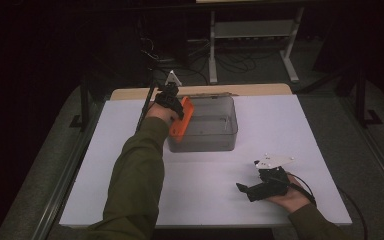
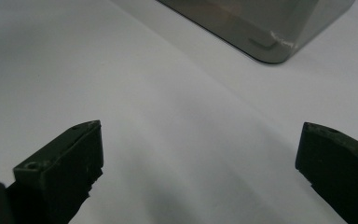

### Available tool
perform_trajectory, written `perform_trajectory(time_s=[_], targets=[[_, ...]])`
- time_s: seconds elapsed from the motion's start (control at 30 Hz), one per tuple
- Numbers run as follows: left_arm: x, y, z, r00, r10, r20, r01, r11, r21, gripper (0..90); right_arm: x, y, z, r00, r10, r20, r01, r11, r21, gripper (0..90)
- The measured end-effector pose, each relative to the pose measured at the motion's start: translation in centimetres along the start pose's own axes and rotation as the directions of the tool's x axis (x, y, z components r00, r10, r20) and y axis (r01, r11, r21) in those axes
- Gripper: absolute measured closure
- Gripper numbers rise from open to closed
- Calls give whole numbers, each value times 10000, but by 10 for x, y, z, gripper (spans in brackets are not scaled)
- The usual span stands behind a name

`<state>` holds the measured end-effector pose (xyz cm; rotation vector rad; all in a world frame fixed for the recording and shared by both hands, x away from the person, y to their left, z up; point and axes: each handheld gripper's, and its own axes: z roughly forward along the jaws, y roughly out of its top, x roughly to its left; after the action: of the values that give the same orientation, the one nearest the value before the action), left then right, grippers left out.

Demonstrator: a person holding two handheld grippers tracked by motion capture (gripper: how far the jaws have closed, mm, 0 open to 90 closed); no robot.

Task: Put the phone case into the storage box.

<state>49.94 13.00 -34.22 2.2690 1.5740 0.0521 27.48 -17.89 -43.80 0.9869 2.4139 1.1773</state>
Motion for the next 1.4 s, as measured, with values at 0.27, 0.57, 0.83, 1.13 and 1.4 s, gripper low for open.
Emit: perform_trajectory(time_s=[0.27,0.57,0.83,1.13,1.4], targets=[[4,-3,8,9995,-303,-49,304,9994,192,789,0,0,0,10000,11,-21,-11,10000,8,3],[6,-5,14,9991,-409,-142,413,9985,364,787,0,0,0,10000,-10,-17,10,10000,20,3],[7,-6,18,9986,-477,-229,488,9974,528,785,0,0,0,10000,23,-27,-23,10000,11,3],[8,-7,20,9982,-553,-219,565,9965,623,783,-1,0,0,10000,-7,-27,7,10000,18,3],[8,-7,19,9981,-587,-204,598,9965,582,778,-1,0,0,10000,-2,-28,2,10000,12,3]])
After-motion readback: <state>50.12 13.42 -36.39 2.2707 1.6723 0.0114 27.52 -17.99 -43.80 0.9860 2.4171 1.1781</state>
